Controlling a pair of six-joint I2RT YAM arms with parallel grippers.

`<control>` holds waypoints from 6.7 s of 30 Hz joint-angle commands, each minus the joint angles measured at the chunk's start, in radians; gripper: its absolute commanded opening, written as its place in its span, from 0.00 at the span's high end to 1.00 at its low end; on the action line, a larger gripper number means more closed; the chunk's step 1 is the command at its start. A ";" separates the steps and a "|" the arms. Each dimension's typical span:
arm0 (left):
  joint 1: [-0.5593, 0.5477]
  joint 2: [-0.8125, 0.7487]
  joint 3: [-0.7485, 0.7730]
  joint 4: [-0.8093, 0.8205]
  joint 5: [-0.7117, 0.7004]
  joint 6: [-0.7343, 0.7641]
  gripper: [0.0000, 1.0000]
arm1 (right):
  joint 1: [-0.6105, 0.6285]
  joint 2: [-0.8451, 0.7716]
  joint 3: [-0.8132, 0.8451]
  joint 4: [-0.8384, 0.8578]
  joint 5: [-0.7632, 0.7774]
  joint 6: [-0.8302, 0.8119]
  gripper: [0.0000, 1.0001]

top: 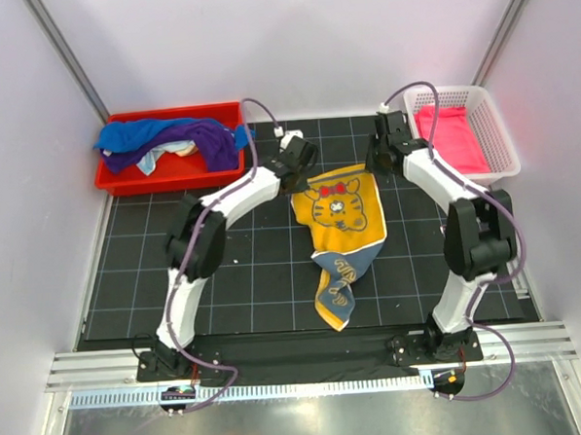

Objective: Fold and stack the towels
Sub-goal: Flatten out the crumpled towel, then fold the towel

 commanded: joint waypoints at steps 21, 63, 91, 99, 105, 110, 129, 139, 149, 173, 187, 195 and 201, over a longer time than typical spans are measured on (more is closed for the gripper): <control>-0.305 -0.988 -0.322 0.015 -0.151 0.170 1.00 | 0.198 -0.816 0.048 -0.184 0.007 0.003 0.99; 0.338 0.058 0.323 0.314 0.294 0.081 1.00 | 0.001 0.312 0.493 0.368 -0.020 0.021 0.99; 0.373 -0.162 -0.127 0.500 0.438 -0.006 1.00 | 0.019 0.053 0.128 0.446 -0.070 0.070 0.99; 0.359 -0.303 -0.327 0.500 0.446 -0.025 1.00 | 0.069 -0.074 -0.066 0.434 -0.049 0.084 0.99; 0.318 -0.397 -0.486 0.524 0.431 -0.035 1.00 | 0.099 -0.157 -0.169 0.401 -0.032 0.090 0.99; 0.277 -0.468 -0.577 0.523 0.391 -0.036 1.00 | 0.119 -0.220 -0.243 0.368 -0.024 0.086 0.99; 0.174 -0.626 -0.785 0.467 0.259 -0.046 1.00 | 0.201 -0.396 -0.419 0.286 -0.006 0.083 0.99; 0.145 -0.652 -0.839 0.464 0.240 -0.043 1.00 | 0.217 -0.439 -0.481 0.282 0.008 0.084 0.99; 0.146 -0.699 -0.850 0.435 0.230 -0.031 1.00 | 0.232 -0.473 -0.482 0.250 0.014 0.079 0.99; 0.100 -0.652 -0.950 0.426 0.247 -0.049 1.00 | 0.255 -0.361 -0.521 0.158 -0.021 0.072 0.99; 0.083 -0.634 -0.947 0.388 0.253 -0.052 0.94 | 0.260 -0.352 -0.530 0.151 -0.030 0.064 0.97; 0.077 -0.663 -0.945 0.340 0.270 -0.055 0.66 | 0.264 -0.361 -0.529 0.127 -0.020 0.055 0.78; 0.077 -0.750 -0.913 0.279 0.270 -0.043 0.61 | 0.269 -0.404 -0.496 0.076 -0.009 0.055 0.70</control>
